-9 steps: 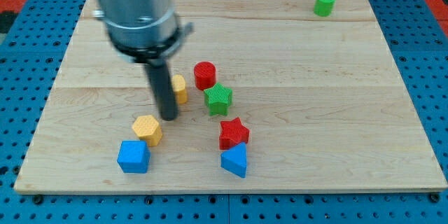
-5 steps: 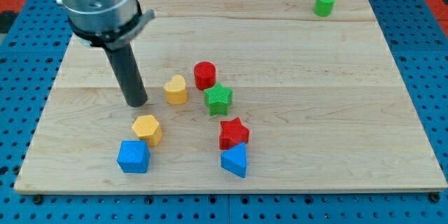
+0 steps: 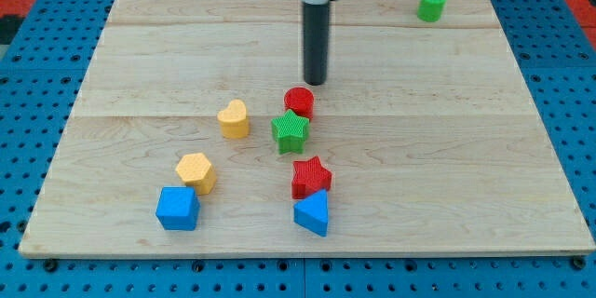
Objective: Push red circle closer to yellow heart
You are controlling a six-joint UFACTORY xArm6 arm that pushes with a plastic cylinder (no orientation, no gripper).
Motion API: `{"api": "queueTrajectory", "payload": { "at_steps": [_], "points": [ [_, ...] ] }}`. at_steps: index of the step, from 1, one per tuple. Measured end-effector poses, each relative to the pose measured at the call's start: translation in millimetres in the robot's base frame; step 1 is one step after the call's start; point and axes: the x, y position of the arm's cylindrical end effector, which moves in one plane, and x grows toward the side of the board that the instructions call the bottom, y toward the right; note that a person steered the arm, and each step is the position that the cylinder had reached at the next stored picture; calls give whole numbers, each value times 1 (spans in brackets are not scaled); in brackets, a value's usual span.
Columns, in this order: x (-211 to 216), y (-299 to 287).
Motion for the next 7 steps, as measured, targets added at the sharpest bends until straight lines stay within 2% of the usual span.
{"api": "queueTrajectory", "payload": {
  "at_steps": [1,2,3,5,7],
  "points": [
    [27,46],
    [28,-15],
    [30,-51],
    [18,-68],
    [26,-77]
  ]
}}
